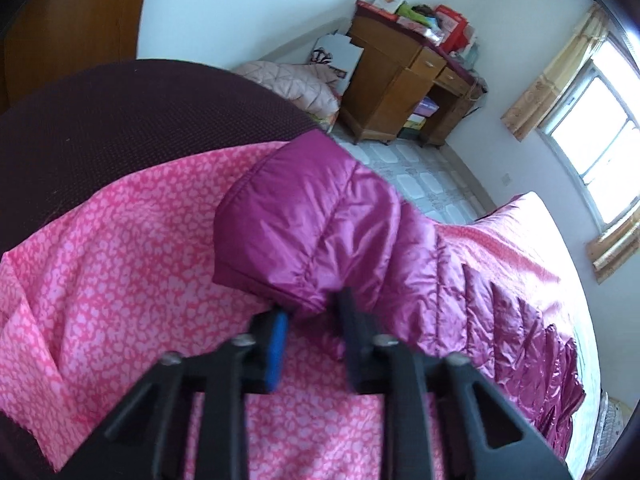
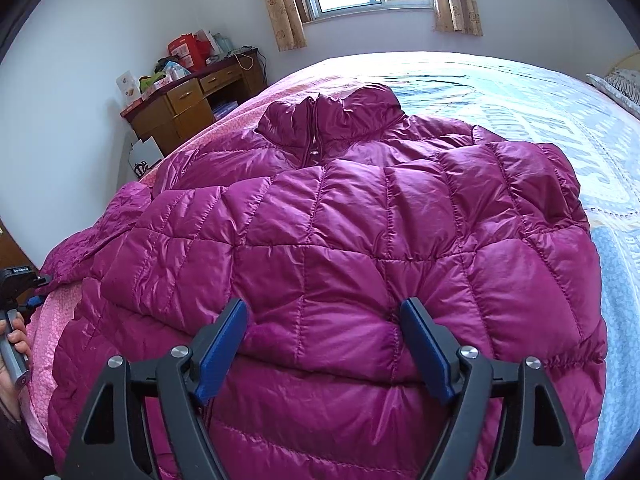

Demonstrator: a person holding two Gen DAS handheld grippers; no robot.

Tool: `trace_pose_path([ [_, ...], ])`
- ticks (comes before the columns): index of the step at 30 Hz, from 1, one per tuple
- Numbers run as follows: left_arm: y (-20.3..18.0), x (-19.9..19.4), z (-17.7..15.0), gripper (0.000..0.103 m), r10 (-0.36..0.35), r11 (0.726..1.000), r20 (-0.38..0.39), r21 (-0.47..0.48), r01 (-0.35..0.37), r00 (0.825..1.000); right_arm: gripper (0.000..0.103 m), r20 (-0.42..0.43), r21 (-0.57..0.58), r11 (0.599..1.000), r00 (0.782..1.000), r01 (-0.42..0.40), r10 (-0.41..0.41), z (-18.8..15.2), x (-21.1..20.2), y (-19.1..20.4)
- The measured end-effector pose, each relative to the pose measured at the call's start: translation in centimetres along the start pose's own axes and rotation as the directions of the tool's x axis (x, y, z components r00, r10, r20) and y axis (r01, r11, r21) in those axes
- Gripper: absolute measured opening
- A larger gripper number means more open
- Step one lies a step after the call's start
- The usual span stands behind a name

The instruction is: Fold large clothes

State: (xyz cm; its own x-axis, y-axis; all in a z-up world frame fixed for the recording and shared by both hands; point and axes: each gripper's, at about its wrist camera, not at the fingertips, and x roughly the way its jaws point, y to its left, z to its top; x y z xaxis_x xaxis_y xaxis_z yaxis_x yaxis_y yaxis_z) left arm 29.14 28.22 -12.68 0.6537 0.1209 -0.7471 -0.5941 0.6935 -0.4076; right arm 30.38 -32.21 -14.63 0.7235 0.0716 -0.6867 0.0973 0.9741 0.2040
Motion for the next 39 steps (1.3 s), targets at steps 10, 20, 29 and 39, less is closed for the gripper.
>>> trace_pose_path([
  [10, -6.4, -5.8, -0.8, 0.009, -0.046, 0.971, 0.228, 0.238, -0.010, 0.973, 0.080, 0.006, 0.009, 1.000, 1.000, -0.010, 0.010, 0.0, -0.1, -0.1],
  [20, -20.1, -14.9, -10.7, 0.009, -0.454, 0.715, 0.248, 0.675, 0.183, 0.856, 0.080, 0.036, 0.081, 0.994, 0.997, -0.075, 0.072, -0.1, -0.6, -1.5],
  [29, -27.2, -14.8, -22.5, 0.009, -0.567, 0.424, 0.025, 0.866, 0.265, 0.823, 0.080, 0.112, 0.220, 0.959, 0.981, -0.180, 0.158, -0.5, -1.2, -4.3],
  [39, -23.9, -13.5, -23.6, 0.017, -0.487, 0.461, -0.081, 0.822, 0.335, 0.870, 0.080, 0.131, 0.257, 0.942, 0.974, -0.215, 0.186, -0.4, -1.2, -5.2],
])
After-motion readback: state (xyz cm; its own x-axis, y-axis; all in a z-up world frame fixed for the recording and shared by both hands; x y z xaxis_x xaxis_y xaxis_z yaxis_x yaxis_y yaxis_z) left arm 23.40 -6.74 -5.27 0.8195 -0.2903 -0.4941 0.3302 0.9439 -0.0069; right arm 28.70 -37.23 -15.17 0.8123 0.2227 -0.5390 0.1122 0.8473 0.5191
